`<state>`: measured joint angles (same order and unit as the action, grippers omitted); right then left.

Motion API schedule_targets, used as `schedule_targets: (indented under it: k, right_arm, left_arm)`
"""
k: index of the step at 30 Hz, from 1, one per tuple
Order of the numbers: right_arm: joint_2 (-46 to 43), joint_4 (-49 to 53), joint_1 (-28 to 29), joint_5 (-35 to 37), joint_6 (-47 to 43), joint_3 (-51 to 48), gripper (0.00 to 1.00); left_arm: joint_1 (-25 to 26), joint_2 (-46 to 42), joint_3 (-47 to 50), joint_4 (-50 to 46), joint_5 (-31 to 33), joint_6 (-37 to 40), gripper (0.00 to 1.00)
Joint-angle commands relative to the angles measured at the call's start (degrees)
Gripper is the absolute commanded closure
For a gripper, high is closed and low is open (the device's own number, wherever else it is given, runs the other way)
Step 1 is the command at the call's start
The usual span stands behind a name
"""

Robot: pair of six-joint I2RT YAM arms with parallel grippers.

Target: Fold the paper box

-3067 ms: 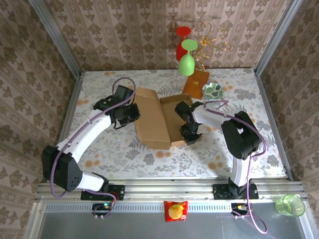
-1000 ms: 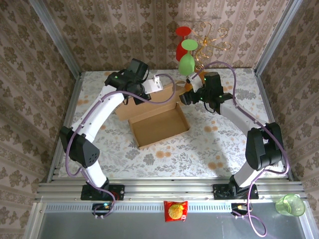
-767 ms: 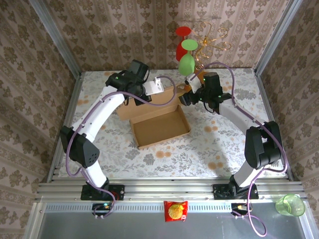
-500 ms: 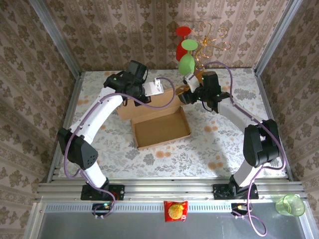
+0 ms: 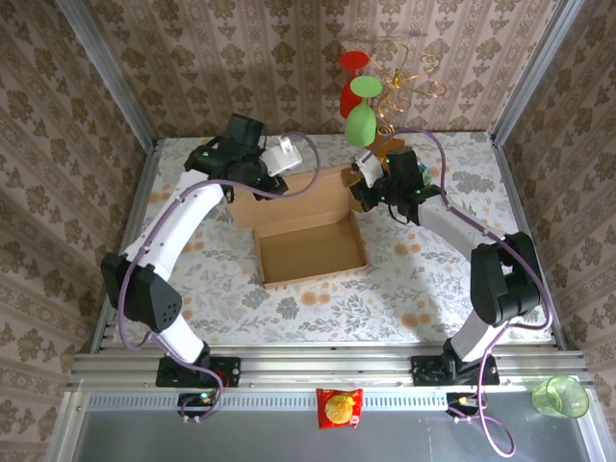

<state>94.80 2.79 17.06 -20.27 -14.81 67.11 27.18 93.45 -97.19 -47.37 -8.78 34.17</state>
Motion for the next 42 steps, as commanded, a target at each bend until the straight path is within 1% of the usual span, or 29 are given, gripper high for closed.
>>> schedule_targets:
  k: [1, 3, 6, 9, 12, 14, 17, 23, 26, 30, 33, 37, 40, 42]
  right_arm:
    - [-3.48, -2.02, -0.48, 1.2, 0.06, -1.95, 1.0]
    - [-4.14, -2.01, -0.81, 1.1, 0.02, -2.87, 1.0]
    - [-4.91, -2.04, -1.2, 0.86, -0.06, -3.81, 1.0]
    - [-5.27, -1.48, -1.5, 0.41, -0.64, -4.09, 1.0]
    - [-5.43, -1.04, -1.78, 0.24, -0.85, -4.27, 1.0]
    - [-5.42, -1.03, -2.23, -0.27, -0.76, -4.36, 1.0]
    - [-5.17, -0.78, -2.64, -1.31, -0.78, -4.23, 1.0]
    - [-4.2, 0.2, -2.91, -2.96, -0.85, -3.22, 1.0]
    - [-4.01, 0.59, -2.96, -3.45, -1.01, -2.82, 1.0]
    - [-3.84, 1.07, -3.04, -3.89, -1.15, -2.78, 1.0]
    - [-3.75, 1.08, -3.03, -4.0, -1.02, -2.67, 1.0]
    - [-3.5, 0.84, -3.07, -3.98, -0.42, -2.57, 1.0]
    - [-3.37, 0.68, -3.05, -3.9, -0.12, -2.67, 1.0]
    - [-3.38, 0.64, -3.01, -3.73, 0.24, -2.66, 1.0]
  left_arm:
    - [-4.78, -3.9, 1.94, 1.72, -6.41, -11.52, 0.44]
    - [-7.58, -4.44, 3.16, -1.02, -8.15, -14.71, 0.42]
    - [-11.19, -6.79, 7.22, -2.65, -8.17, -19.7, 0.4]
    - [-14.62, -12.44, 14.18, -0.22, -11.52, -24.19, 0.39]
    - [-17.6, -18.0, 21.03, 2.74, -15.09, -26.73, 0.37]
    - [-18.64, -19.91, 23.83, 3.36, -16.43, -26.91, 0.37]
    - [-19.15, -21.65, 27.85, 4.37, -16.51, -24.12, 0.37]
    - [-21.81, -22.79, 35.46, 11.55, -21.8, -19.76, 0.36]
    - [-22.62, -21.38, 35.79, 15.58, -22.38, -19.13, 0.35]
    - [-23.42, -16.97, 33.72, 20.34, -24.86, -19.58, 0.34]
    - [-23.02, -12.24, 30.56, 20.65, -25.53, -19.59, 0.34]
    - [-20.81, -8.25, 28.21, 20.66, -24.97, -18.98, 0.36]
    - [-19.39, -6.46, 26.75, 20.14, -22.72, -19.41, 0.4]
    - [-18.59, -5.44, 25.76, 19.23, -21.2, -19.86, 0.46]
